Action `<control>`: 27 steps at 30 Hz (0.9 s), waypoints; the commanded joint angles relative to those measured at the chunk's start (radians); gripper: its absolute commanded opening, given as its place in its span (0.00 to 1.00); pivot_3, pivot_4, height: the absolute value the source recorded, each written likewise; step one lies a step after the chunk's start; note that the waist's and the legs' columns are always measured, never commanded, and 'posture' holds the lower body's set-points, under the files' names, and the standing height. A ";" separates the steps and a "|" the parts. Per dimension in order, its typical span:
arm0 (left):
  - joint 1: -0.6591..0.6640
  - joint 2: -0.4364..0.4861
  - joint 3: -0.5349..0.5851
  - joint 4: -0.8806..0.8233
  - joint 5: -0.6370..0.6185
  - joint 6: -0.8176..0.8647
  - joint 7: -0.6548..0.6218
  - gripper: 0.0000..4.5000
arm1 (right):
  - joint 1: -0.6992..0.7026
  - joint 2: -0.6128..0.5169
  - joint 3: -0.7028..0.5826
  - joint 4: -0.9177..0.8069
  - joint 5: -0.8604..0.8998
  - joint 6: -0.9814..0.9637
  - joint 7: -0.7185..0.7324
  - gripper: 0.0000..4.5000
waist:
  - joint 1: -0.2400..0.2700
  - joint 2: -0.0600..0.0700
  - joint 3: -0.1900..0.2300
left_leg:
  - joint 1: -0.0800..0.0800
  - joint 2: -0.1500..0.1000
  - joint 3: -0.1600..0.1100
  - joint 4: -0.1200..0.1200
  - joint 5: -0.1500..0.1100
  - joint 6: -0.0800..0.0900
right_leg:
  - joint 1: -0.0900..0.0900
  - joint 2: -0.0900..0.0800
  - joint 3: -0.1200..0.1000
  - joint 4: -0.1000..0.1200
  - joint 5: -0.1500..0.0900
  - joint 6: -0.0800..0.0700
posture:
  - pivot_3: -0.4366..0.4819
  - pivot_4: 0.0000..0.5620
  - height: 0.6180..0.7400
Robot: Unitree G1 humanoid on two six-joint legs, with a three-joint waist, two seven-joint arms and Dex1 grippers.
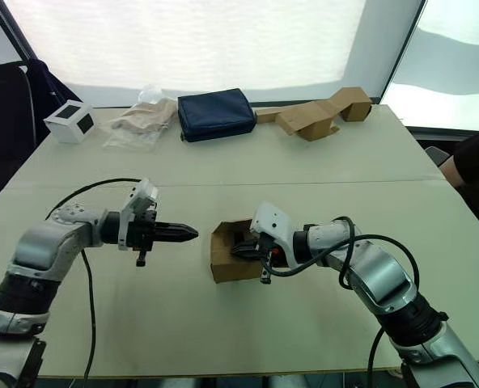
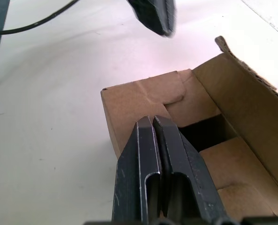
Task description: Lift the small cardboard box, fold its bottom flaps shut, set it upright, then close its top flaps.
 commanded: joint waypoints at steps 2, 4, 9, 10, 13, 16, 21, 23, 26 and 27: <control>0.026 -0.023 0.018 -0.138 -0.094 0.073 0.077 0.02 | -0.006 0.008 -0.018 -0.005 -0.001 -0.021 0.010 0.00 | 0.000 0.000 0.000 | 0.000 0.000 0.000 0.000 0.000 0.000 | 0.000 0.000 0.000 0.000 0.000 0.000 | 0.48 0.27 1.00; 0.040 -0.029 0.002 -0.153 -0.100 0.073 0.091 0.02 | -0.010 0.007 -0.018 -0.003 -0.002 -0.021 0.013 0.00 | 0.000 0.000 0.000 | 0.000 0.000 0.000 0.000 0.000 0.000 | 0.000 0.000 0.000 0.000 0.000 0.000 | 0.48 0.27 1.00; 0.067 -0.047 -0.045 -0.176 -0.104 0.057 0.112 0.02 | -0.011 -0.004 -0.027 -0.013 0.000 -0.016 0.018 0.00 | -0.002 0.000 0.000 | 0.000 0.000 0.000 0.000 0.000 0.000 | 0.000 0.002 0.000 0.000 0.000 0.000 | 0.48 0.27 1.00; 0.071 -0.050 -0.052 -0.177 -0.104 0.053 0.114 0.02 | -0.010 -0.006 -0.029 -0.014 -0.001 -0.016 0.016 0.00 | -0.003 0.000 0.000 | 0.000 0.000 0.000 0.000 0.000 0.000 | 0.000 0.002 0.000 0.000 0.000 0.000 | 0.48 0.27 1.00; 0.079 -0.050 -0.063 -0.176 -0.101 0.043 0.117 0.02 | -0.009 -0.006 -0.032 -0.018 0.000 -0.014 0.013 0.00 | -0.001 0.000 0.000 | 0.000 0.000 0.000 0.000 0.000 0.000 | 0.000 0.002 0.000 0.000 0.000 0.000 | 0.48 0.27 1.00; 0.089 -0.047 -0.080 -0.171 -0.091 0.028 0.117 0.02 | -0.009 -0.005 -0.036 -0.025 0.002 -0.013 0.010 0.00 | -0.002 0.000 0.000 | 0.000 0.000 0.000 0.000 0.000 0.000 | 0.000 0.002 0.000 0.000 0.000 0.000 | 0.48 0.27 1.00; 0.086 -0.048 -0.111 -0.129 -0.054 -0.019 0.119 0.02 | -0.029 0.000 -0.060 -0.044 0.029 0.007 0.009 0.00 | -0.001 0.000 0.000 | 0.000 0.000 0.000 0.000 0.000 0.000 | 0.000 0.002 0.000 0.000 0.000 0.000 | 0.48 0.27 1.00; 0.085 -0.050 -0.117 -0.118 -0.050 -0.028 0.120 0.02 | -0.049 0.009 -0.104 -0.065 0.087 0.045 0.010 0.00 | -0.001 0.000 0.000 | 0.000 0.000 0.000 0.000 0.000 0.000 | 0.000 0.002 0.000 0.000 0.000 0.000 | 0.48 0.27 1.00; 0.081 -0.055 -0.121 -0.106 -0.050 -0.037 0.126 0.02 | -0.077 0.020 -0.166 -0.081 0.171 0.094 0.008 0.00 | -0.001 0.000 0.000 | 0.000 0.000 0.000 0.000 0.000 0.000 | 0.000 0.002 0.000 0.000 0.000 0.000 | 0.48 0.27 1.00; 0.080 -0.058 -0.123 -0.105 -0.050 -0.038 0.129 0.02 | -0.091 0.035 -0.198 -0.076 0.205 0.106 -0.002 0.00 | -0.001 0.000 0.000 | 0.000 0.000 0.000 0.000 0.000 0.000 | 0.000 0.002 0.000 0.000 0.000 0.000 | 0.48 0.27 1.00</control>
